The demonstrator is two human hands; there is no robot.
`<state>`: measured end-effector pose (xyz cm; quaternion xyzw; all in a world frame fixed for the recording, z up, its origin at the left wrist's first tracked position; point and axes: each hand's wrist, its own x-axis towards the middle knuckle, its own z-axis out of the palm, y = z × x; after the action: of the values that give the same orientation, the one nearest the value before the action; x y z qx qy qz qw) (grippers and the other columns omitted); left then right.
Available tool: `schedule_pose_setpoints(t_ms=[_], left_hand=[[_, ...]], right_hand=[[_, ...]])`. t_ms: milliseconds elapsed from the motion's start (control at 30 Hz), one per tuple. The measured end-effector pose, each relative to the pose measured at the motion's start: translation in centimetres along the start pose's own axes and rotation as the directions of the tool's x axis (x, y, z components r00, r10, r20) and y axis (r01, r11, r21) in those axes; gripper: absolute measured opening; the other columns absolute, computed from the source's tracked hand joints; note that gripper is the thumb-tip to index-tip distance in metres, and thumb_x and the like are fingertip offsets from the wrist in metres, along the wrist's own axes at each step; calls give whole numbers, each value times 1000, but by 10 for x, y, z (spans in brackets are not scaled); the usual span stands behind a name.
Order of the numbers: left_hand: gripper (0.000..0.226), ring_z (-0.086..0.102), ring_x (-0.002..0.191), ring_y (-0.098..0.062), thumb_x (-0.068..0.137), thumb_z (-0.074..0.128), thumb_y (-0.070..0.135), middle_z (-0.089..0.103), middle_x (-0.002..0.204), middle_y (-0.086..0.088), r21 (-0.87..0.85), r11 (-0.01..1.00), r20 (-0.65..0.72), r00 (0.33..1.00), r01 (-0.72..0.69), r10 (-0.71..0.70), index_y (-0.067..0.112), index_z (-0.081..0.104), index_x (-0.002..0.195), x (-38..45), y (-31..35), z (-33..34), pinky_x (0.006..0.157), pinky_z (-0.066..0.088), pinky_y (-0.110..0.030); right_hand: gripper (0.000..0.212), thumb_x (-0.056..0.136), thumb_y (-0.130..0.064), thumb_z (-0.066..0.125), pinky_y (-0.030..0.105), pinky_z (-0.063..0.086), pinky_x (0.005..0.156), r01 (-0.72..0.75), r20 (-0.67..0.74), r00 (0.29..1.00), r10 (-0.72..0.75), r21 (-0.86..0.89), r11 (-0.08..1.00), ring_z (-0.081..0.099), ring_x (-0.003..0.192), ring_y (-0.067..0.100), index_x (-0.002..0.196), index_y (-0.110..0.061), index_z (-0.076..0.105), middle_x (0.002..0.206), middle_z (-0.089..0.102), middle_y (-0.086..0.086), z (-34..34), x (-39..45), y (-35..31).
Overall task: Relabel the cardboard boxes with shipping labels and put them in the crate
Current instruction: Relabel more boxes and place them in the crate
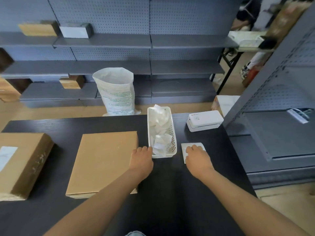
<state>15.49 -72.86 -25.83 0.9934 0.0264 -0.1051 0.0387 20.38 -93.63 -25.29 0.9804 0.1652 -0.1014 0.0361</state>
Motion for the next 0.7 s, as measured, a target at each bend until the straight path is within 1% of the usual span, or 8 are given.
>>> schedule_pose_setpoints(t_ms=[100, 233, 300, 400, 533, 633, 700], left_hand=[[37, 51, 111, -26, 90, 39, 15, 54, 122, -5, 18, 1000, 12, 1000, -8, 8, 15, 45, 127, 5, 28, 0, 95, 38, -36], [31, 53, 110, -26, 93, 40, 18, 56, 120, -6, 58, 998, 52, 999, 7, -10, 14, 46, 123, 10, 80, 2, 90, 41, -36], [30, 55, 106, -26, 93, 39, 16, 57, 118, -7, 28, 999, 74, 997, 21, -23, 14, 48, 121, 10, 109, 6, 88, 42, -36], [32, 55, 108, -27, 92, 40, 16, 57, 120, -7, -30, 999, 103, 994, 39, -36, 13, 50, 123, 10, 146, 13, 90, 42, -36], [32, 53, 113, -26, 93, 40, 18, 56, 123, -6, -40, 998, 168, 985, 46, -39, 13, 51, 123, 6, 179, 21, 93, 41, -36], [32, 53, 112, -26, 95, 39, 18, 55, 124, -6, -54, 997, 204, 978, 56, -44, 13, 51, 124, 4, 186, 27, 92, 42, -36], [32, 53, 111, -26, 94, 39, 17, 55, 123, -6, -74, 995, 211, 976, 70, -53, 13, 51, 124, 5, 187, 31, 91, 41, -35]], right_hand=[[33, 96, -23, 41, 32, 40, 91, -31, 24, 999, 30, 15, 999, 48, 113, 22, 127, -16, 46, 125, 51, 4, 6, -4, 34], [30, 95, -21, 41, 31, 41, 90, -37, 56, 998, 34, 67, 997, 49, 110, 22, 123, -16, 49, 122, 53, 4, 15, -11, 88], [28, 94, -20, 42, 31, 41, 89, -27, 63, 998, 22, 85, 996, 50, 110, 22, 121, -15, 50, 121, 54, 5, 20, -14, 114], [30, 96, -24, 44, 34, 42, 91, -2, 102, 995, -11, 131, 991, 49, 113, 24, 123, -13, 50, 122, 53, 6, 26, -19, 141], [29, 96, -20, 43, 34, 41, 91, 23, 143, 988, -53, 205, 979, 49, 113, 25, 124, -12, 50, 124, 53, 7, 34, -22, 164], [27, 97, -17, 41, 33, 42, 89, 42, 175, 980, -89, 253, 966, 50, 111, 24, 121, -12, 52, 122, 54, 7, 42, -24, 169], [28, 97, -16, 40, 33, 44, 90, 46, 193, 975, -106, 294, 955, 50, 111, 24, 121, -12, 52, 122, 54, 7, 46, -22, 167]])
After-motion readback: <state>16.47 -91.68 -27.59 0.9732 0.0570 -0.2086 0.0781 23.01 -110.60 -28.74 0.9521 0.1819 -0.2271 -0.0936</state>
